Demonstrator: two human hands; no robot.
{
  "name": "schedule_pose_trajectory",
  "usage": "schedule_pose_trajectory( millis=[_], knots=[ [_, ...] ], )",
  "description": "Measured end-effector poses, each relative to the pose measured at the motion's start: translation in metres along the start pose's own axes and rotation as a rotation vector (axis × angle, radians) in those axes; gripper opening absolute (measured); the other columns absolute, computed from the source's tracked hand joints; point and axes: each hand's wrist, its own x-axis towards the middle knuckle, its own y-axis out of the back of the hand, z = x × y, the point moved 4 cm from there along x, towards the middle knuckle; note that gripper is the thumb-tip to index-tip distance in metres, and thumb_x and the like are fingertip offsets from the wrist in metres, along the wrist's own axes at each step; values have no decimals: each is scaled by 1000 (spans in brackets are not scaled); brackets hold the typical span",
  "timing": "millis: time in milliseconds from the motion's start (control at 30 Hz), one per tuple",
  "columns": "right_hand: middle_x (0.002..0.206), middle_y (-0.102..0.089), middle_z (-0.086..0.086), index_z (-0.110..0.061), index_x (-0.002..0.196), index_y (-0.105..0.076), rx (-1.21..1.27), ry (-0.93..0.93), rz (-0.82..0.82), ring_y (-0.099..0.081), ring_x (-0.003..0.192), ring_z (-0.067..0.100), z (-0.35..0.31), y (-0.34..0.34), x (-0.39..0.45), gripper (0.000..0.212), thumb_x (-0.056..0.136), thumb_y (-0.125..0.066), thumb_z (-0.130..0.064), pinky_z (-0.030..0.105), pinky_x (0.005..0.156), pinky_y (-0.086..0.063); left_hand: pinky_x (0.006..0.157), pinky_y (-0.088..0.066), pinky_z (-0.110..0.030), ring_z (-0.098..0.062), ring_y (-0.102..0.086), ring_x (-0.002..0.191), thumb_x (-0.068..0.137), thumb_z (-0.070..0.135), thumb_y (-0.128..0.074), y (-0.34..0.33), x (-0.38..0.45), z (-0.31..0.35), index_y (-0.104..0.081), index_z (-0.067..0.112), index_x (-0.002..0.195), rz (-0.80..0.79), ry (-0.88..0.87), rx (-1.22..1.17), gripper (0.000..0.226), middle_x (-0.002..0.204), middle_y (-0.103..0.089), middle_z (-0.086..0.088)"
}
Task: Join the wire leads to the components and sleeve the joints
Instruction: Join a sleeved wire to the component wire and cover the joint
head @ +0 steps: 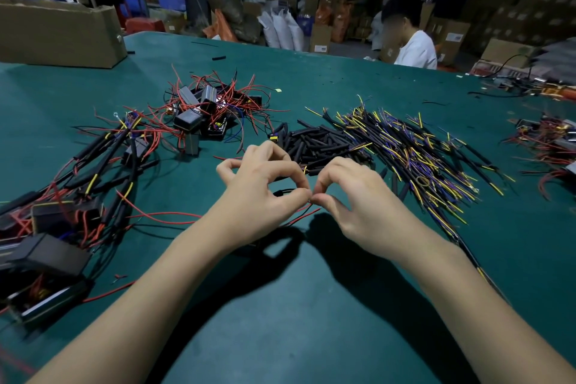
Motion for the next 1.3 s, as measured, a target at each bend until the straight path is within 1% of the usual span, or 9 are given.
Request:
schedule_pose_trajectory(
  millis=[233, 400, 533, 767, 867, 967, 1067, 1167, 1300],
  knots=[
    [87, -58, 6, -12, 84, -58, -647, 211, 69, -54, 81, 28, -19, -6, 0, 8, 78, -61, -9, 39, 72, -42, 88, -14, -28, 1, -37, 102, 76, 41, -54, -2, 1, 0, -63, 31, 72, -8, 28, 32, 14, 94, -44, 10],
    [92, -62, -1, -13, 89, -63, -156, 6, 136, -58, 94, 23, -7, 5, -1, 5, 89, -63, -18, 35, 80, -34, 93, -14, -30, -1, -40, 102, 84, 36, -68, 7, 1, 2, -64, 33, 74, 49, -45, 63, 11, 93, -48, 9],
    [89, -61, -4, -15, 86, -65, 98, -88, 151, -58, 86, 15, 1, 4, -2, 4, 89, -64, -17, 37, 80, -45, 92, -13, -29, -2, -41, 104, 84, 31, -69, 11, 1, 2, -66, 33, 76, 54, -75, 51, 9, 93, -48, 8],
    [81, -66, -9, -20, 82, -69, 435, -205, 182, -59, 77, 0, 3, 2, 0, 8, 86, -69, -13, 7, 70, -39, 90, -15, -30, -2, -42, 98, 80, 45, -55, 11, 1, 5, -62, 37, 77, 47, -127, 71, 10, 91, -49, 8],
    [82, -64, -6, -17, 82, -67, 350, -157, 172, -58, 78, 3, 1, 2, -2, 8, 87, -67, -10, 14, 72, -42, 89, -14, -29, -4, -43, 97, 81, 43, -52, 10, 1, 6, -61, 35, 77, 14, -141, 111, 13, 89, -50, 6],
    [87, -61, -1, -12, 85, -63, -35, -12, 216, -58, 75, 19, -10, 0, -3, 3, 88, -63, -11, 33, 67, -44, 88, -14, -28, -4, -43, 95, 77, 44, -50, 6, 3, 4, -58, 35, 72, -38, -83, 75, 13, 87, -49, 6],
    [83, -62, 6, -8, 81, -63, -396, 151, 274, -54, 64, 27, -22, 0, -2, 6, 81, -66, -3, 34, 57, -42, 91, -24, -31, -1, -49, 87, 69, 43, -55, 6, 7, -4, -60, 34, 65, -111, 104, -155, 11, 80, -55, 10],
    [82, -62, 7, -8, 82, -63, -468, 185, 270, -55, 65, 27, -24, 0, -2, 7, 80, -65, -1, 35, 56, -43, 86, -35, -32, -5, -51, 74, 77, 32, -70, 5, 7, -6, -65, 28, 64, -202, 189, -416, 14, 72, -60, 10],
    [93, -60, -1, -12, 89, -61, -142, -39, 228, -57, 73, 23, -13, -1, -4, 3, 91, -59, -13, 33, 57, -39, 90, -16, -31, -5, -49, 94, 81, 48, -64, 7, 3, -1, -60, 37, 75, 18, -58, 198, 14, 82, -55, 12]
  ],
)
